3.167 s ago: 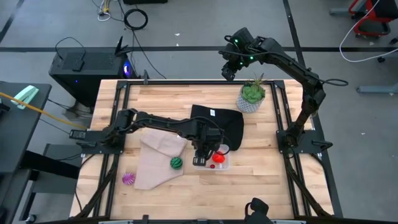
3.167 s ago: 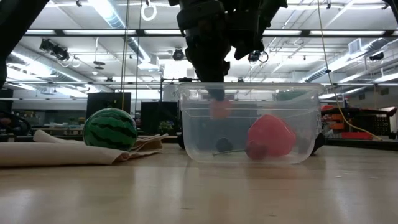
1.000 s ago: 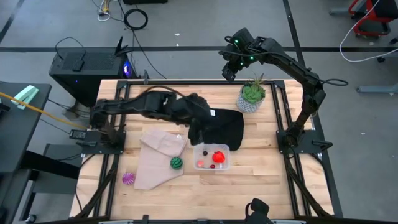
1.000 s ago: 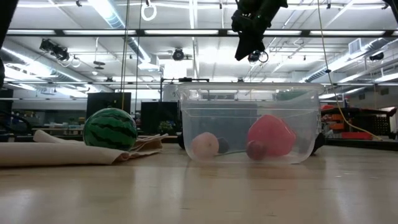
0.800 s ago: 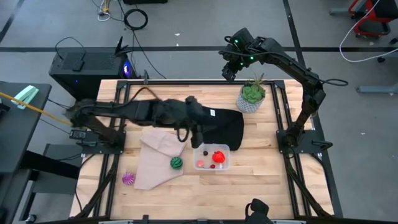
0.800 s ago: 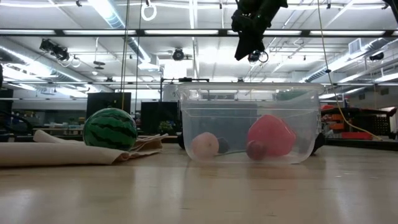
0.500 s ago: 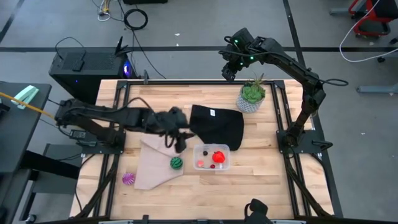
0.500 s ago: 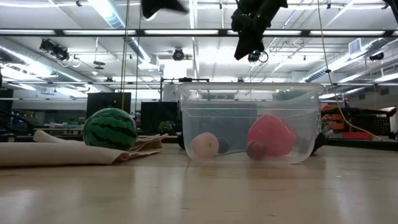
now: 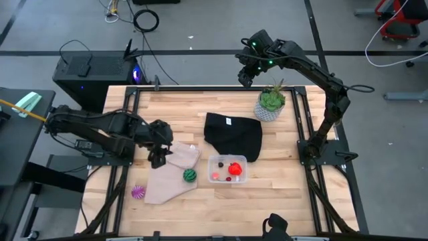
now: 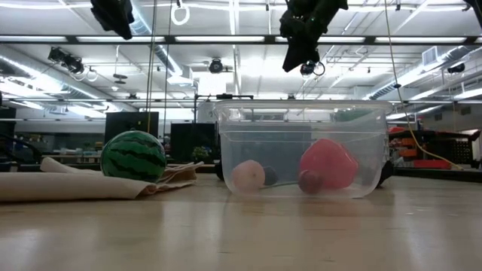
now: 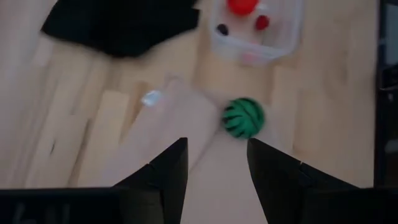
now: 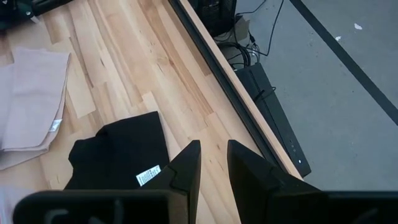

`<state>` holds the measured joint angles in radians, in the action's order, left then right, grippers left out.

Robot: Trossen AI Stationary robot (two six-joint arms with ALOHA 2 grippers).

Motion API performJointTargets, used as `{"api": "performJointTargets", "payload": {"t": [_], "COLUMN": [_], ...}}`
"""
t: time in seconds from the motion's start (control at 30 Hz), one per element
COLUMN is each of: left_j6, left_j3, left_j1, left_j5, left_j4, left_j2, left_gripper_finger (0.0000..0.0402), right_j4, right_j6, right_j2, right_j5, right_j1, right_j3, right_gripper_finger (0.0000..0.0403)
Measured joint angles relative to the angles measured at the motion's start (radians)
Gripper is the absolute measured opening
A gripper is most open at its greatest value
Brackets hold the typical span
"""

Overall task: Pick and placing Produce into tupperware
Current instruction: Put the watermelon into the transparent bin

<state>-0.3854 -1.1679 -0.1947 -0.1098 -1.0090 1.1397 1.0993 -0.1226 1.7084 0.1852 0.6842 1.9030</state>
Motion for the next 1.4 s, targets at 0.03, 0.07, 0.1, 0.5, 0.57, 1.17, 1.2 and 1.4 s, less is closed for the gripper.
{"api": "performJointTargets", "payload": {"t": [0.03,0.07,0.1,0.5,0.57,1.17,1.2,1.4], "left_j6": [0.007,0.018,0.029,0.164,0.164,0.168,0.162,0.118], "left_j3": [0.0,0.0,0.0,-0.006,-0.006,-0.007,-0.007,-0.007], "left_j1": [-0.001,-0.001,0.001,-0.006,-0.006,-0.013,-0.013,-0.013], "left_j5": [0.011,0.022,0.033,0.108,0.108,0.206,0.211,0.281], "left_j4": [0.012,0.015,0.015,0.045,0.077,0.2,0.209,0.238], "left_j2": [0.007,0.019,0.034,0.292,0.33,0.554,0.562,0.583], "left_gripper_finger": [0.0172,0.0172,0.0172,0.0232,0.0255,0.0396,0.0395,0.0397], "right_j4": [0.001,0.0,0.001,0.001,0.001,0.006,0.009,0.008], "right_j6": [0.0,0.0,0.0,0.018,0.018,-0.001,-0.003,-0.008], "right_j2": [0.0,0.0,0.0,0.0,0.0,0.0,0.0,0.0], "right_j5": [0.0,0.0,0.0,0.0,0.0,0.004,0.004,0.004], "right_j1": [0.0,0.0,0.0,-0.007,-0.013,-0.013,-0.013,-0.013], "right_j3": [0.0,0.0,0.0,0.0,0.0,0.0,0.0,0.0], "right_gripper_finger": [0.0087,0.0087,0.0087,0.0087,0.0087,0.0087,0.0087,0.0087]}}
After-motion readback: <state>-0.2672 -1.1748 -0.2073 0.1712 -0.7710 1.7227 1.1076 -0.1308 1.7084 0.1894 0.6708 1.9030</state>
